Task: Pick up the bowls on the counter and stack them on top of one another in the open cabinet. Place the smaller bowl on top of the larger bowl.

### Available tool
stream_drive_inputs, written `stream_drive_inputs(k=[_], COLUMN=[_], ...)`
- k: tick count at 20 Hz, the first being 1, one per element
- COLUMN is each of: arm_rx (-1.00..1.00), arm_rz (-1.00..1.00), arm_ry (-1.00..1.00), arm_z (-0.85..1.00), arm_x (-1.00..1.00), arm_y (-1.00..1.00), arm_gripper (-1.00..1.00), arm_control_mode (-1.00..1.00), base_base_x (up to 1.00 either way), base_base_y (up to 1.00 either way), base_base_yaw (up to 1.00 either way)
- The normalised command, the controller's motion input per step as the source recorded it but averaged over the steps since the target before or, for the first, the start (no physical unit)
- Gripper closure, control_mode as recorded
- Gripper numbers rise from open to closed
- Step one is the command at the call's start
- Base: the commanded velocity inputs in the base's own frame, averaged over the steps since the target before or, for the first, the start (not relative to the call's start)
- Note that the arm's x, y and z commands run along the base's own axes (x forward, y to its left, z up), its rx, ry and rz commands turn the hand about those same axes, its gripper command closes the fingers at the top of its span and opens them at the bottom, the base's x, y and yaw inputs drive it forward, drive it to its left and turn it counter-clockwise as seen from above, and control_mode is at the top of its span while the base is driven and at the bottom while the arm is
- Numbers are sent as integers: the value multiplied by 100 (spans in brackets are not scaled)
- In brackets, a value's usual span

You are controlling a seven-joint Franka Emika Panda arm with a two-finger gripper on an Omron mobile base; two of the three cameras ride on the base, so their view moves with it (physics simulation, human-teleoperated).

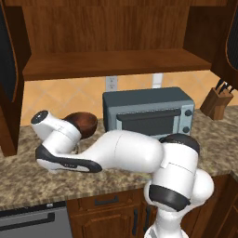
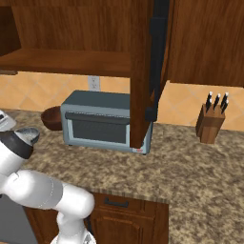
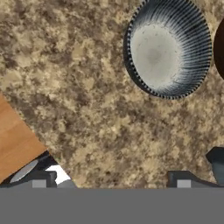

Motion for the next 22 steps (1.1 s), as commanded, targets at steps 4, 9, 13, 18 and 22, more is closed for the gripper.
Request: stream_drive_inputs(k=[4,9,13,18,22], arm_rx=[-14,-15,-7,-1,-3], arm_rz=[2,3,1,0,0], arm_ry=[1,0,3,5,1], arm_z=[-31,-42,-18,-9,-13], arm_x=[40,43,36,23,11], arm_y=[3,0,1,14,17], arm_gripper=[-100,-100,-100,-100,-100], arm_control_mode=[-100,-100,-100,-100,-100], base_base_x=[0,0,0,0,0], base_base_y=[0,0,0,0,0], base_base_yaw=[0,0,0,0,0])
